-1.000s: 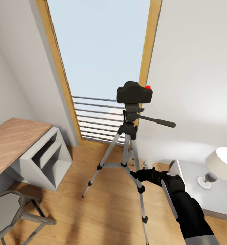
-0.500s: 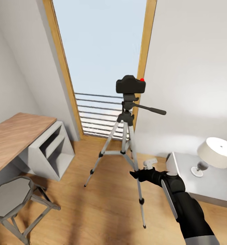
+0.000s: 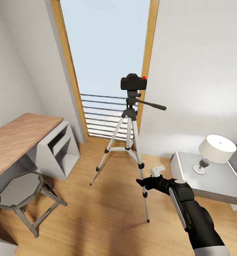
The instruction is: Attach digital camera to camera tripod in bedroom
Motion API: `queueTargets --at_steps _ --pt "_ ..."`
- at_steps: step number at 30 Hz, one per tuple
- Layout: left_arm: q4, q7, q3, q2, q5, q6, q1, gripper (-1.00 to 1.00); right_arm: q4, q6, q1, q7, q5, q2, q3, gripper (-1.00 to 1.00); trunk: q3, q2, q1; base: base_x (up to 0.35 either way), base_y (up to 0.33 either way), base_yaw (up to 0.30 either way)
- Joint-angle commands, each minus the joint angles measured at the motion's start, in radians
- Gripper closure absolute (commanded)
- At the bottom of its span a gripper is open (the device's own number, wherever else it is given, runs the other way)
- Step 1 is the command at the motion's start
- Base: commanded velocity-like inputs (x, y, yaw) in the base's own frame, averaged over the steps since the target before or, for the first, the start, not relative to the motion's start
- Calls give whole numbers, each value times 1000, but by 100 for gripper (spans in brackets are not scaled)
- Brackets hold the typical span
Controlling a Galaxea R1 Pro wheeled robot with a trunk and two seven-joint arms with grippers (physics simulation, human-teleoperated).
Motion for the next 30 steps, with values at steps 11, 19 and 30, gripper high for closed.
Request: queueTargets --at_steps 11,19,30 --pt "-1 4 -9 0 8 -2 0 -100 0 4 -1 8 4 -28 0 -100 -2 -1 0 -335 0 0" --pt "-1 3 -8 0 8 -2 0 -100 65 2 -1 3 5 -31 -2 -100 -2 -1 0 -223 0 0" --pt "-1 2 -9 0 8 -2 0 -100 562 -102 -1 -6 11 -155 -101 -100 -2 -1 0 -26 0 0"
